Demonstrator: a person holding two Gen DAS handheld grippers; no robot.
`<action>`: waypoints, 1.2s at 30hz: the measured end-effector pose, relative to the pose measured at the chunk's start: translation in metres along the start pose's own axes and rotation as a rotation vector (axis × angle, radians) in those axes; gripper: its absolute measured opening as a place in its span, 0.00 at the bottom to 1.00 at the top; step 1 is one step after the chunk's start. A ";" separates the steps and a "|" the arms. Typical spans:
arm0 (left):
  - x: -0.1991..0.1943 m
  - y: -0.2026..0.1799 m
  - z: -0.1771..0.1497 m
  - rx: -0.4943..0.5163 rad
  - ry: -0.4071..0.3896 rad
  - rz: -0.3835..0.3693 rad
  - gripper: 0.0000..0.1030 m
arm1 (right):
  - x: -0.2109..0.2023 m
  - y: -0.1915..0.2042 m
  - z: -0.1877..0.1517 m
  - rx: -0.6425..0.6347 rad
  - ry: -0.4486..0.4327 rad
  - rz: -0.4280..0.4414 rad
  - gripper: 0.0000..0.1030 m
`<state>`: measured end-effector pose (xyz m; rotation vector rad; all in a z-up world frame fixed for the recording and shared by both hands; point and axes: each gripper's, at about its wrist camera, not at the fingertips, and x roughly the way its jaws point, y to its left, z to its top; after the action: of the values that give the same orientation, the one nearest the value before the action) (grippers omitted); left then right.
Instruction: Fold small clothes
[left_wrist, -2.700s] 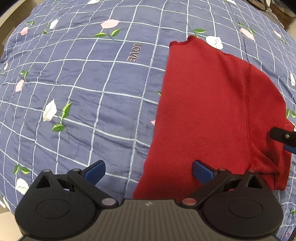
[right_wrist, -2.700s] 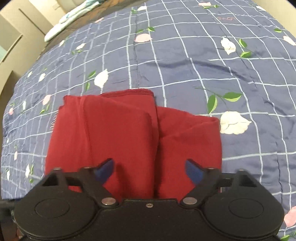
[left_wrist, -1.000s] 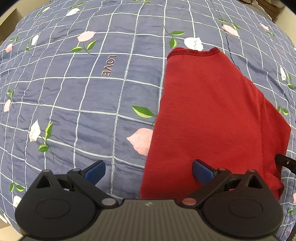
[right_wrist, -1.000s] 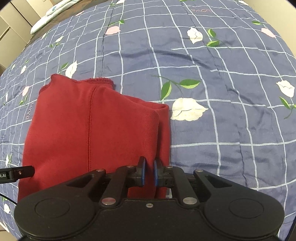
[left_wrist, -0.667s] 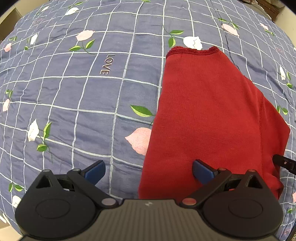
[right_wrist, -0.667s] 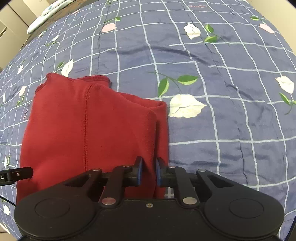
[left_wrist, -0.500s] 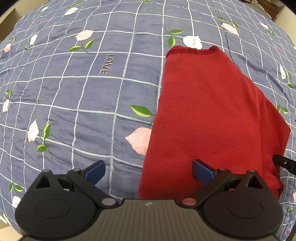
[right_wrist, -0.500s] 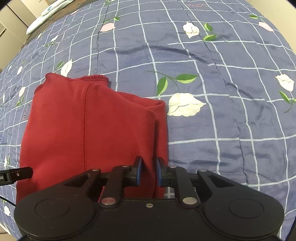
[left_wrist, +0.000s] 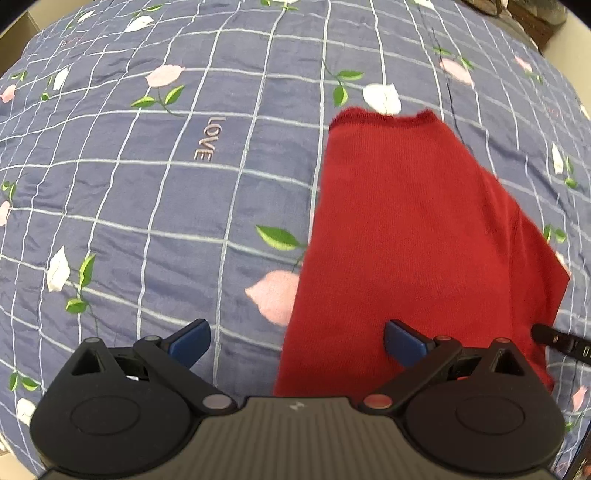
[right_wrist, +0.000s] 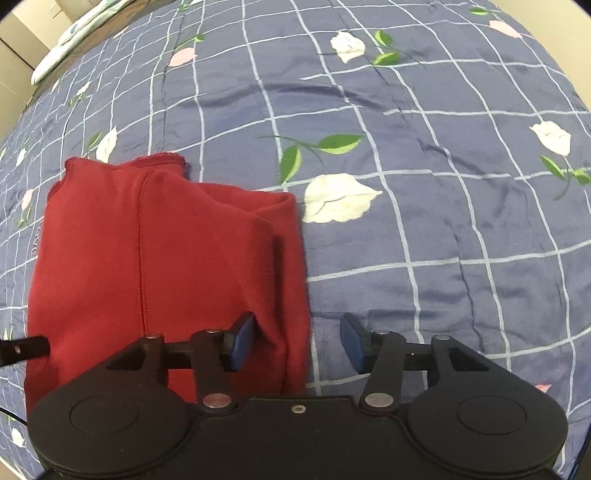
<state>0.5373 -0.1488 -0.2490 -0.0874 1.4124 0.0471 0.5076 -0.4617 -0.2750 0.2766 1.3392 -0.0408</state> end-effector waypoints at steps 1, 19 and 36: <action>-0.001 0.001 0.003 -0.002 -0.007 0.000 0.99 | 0.000 0.000 0.000 -0.003 -0.001 0.000 0.52; 0.019 -0.004 0.021 0.055 0.027 0.003 0.99 | 0.004 0.013 0.004 0.057 0.017 0.105 0.70; 0.015 -0.014 0.024 0.061 0.056 -0.082 0.77 | -0.002 0.017 -0.001 0.075 0.008 0.121 0.39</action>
<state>0.5650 -0.1610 -0.2597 -0.0965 1.4637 -0.0664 0.5096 -0.4452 -0.2706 0.4214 1.3282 0.0118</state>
